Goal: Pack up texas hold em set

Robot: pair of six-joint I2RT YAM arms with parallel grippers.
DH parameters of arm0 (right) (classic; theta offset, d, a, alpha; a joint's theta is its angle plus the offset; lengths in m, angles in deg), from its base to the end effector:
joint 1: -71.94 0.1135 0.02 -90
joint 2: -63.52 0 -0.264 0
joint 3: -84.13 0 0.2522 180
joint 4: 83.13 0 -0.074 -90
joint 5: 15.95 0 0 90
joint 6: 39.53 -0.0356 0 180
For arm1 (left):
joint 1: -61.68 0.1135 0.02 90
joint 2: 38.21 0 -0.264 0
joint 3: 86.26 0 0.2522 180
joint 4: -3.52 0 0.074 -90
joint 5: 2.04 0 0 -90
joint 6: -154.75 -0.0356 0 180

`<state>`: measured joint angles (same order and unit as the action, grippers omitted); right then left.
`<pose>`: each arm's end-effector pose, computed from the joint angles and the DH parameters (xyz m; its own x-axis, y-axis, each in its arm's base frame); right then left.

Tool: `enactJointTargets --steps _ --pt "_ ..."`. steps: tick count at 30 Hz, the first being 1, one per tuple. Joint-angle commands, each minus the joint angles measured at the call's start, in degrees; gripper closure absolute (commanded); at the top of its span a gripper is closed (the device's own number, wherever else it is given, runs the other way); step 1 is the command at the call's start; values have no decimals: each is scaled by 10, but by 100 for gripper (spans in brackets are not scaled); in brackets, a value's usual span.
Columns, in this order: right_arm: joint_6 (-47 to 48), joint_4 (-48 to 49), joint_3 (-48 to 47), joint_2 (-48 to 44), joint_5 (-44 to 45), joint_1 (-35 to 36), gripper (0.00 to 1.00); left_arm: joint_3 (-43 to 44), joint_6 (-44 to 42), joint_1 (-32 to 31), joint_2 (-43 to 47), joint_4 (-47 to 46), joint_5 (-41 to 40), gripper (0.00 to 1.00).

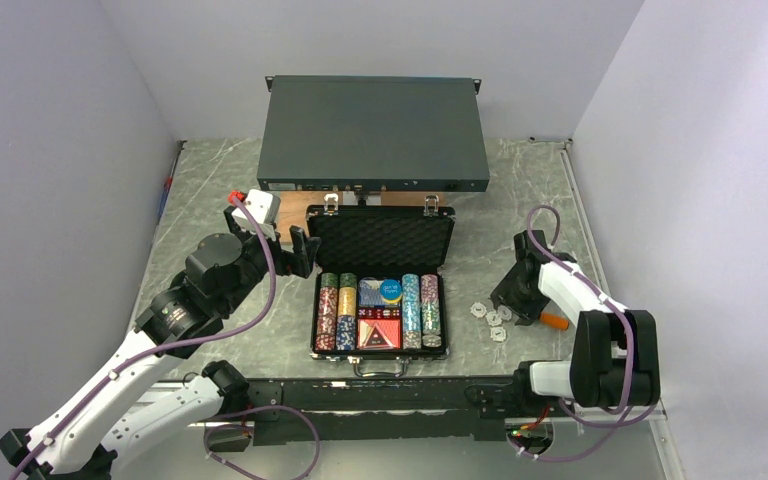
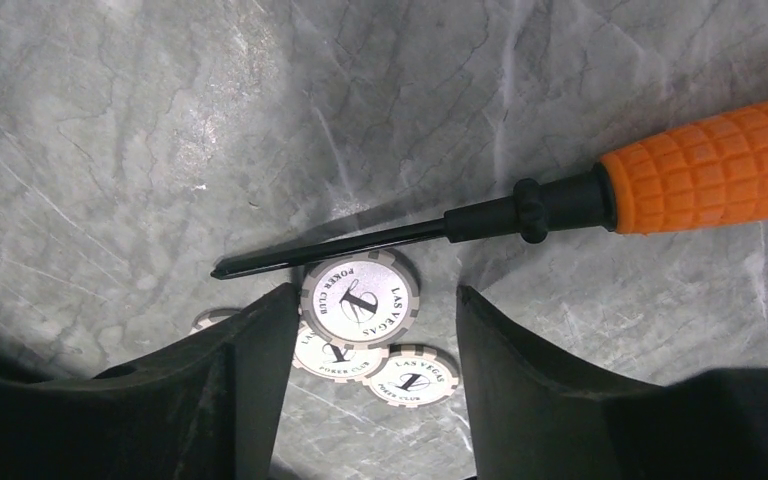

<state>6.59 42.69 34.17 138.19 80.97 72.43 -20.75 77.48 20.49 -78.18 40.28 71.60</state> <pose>0.2004 -0.0026 0.1554 -0.6971 0.6822 -0.2208 0.6907 0.7215 0.0483 0.1205 -0.0921 0.3708 -0.2363 -0.0742 -0.9689 0.3813 0.9100 -0.1627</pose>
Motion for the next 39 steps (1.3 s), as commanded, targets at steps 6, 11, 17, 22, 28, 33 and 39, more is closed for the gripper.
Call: enactJointTargets --steps 6,11,17,22,28,33,39 --pt "-3 33 -1 10 -1 -3 48 3 -8 2 0 -16 5 1" --pt "5 35 -9 10 15 -2 58 4 -9 2 1 -15 3 1" --pt "6 6 -26 -31 16 -2 75 2 -8 2 1 -15 3 1" --pt "0 -17 -28 -71 2 -1 82 3 -8 1 2 -15 5 1" --pt "-13 -28 -30 -60 -3 33 81 3 -8 2 0 -15 4 1" --pt "-29 -26 -17 -57 -4 50 80 3 -8 2 -2 -15 4 1" --pt "-39 -23 -7 -51 4 67 75 3 -7 2 -1 -15 8 0"
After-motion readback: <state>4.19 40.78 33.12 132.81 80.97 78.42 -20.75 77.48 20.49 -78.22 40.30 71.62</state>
